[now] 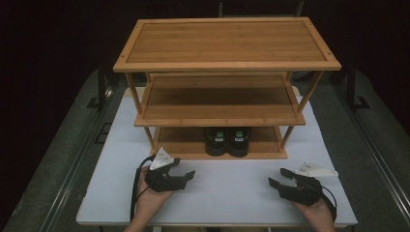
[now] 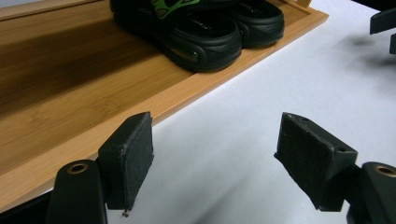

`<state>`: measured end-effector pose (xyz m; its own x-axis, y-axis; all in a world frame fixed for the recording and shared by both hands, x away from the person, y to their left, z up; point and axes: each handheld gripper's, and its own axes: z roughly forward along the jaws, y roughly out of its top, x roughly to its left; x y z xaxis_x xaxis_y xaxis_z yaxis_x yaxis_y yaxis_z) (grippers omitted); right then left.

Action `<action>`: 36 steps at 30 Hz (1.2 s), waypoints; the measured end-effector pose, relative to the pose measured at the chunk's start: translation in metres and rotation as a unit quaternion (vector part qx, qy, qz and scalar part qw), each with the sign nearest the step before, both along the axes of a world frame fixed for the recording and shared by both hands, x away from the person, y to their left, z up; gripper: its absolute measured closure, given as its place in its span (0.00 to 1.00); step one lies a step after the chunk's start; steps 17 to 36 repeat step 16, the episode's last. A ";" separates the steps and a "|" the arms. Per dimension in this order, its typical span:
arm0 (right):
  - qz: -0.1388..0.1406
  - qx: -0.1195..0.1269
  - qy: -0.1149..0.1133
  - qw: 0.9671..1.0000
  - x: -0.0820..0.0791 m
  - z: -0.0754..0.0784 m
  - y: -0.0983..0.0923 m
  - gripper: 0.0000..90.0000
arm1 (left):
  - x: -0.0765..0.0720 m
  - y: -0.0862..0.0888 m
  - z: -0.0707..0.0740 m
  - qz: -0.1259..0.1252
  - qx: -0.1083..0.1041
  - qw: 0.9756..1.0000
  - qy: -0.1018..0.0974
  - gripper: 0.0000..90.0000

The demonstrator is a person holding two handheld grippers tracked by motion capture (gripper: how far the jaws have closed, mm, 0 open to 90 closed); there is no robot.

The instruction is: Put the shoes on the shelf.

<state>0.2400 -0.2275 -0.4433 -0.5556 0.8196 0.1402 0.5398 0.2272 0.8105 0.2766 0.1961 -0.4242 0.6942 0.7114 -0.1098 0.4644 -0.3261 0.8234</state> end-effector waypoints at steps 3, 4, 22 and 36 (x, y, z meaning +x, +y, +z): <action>0.001 -0.001 0.000 1.000 -0.003 -0.001 -0.002 0.42 | -0.002 0.004 -0.001 0.000 0.003 1.000 0.001 0.29; 0.001 0.000 0.001 1.000 -0.004 -0.002 -0.002 0.41 | -0.003 0.006 -0.002 0.001 0.004 1.000 0.002 0.28; -0.003 0.005 -0.022 1.000 -0.023 -0.006 -0.010 0.33 | -0.021 0.028 -0.015 0.006 -0.019 1.000 0.010 0.24; -0.003 0.005 -0.022 1.000 -0.023 -0.006 -0.010 0.33 | -0.021 0.028 -0.015 0.006 -0.019 1.000 0.010 0.24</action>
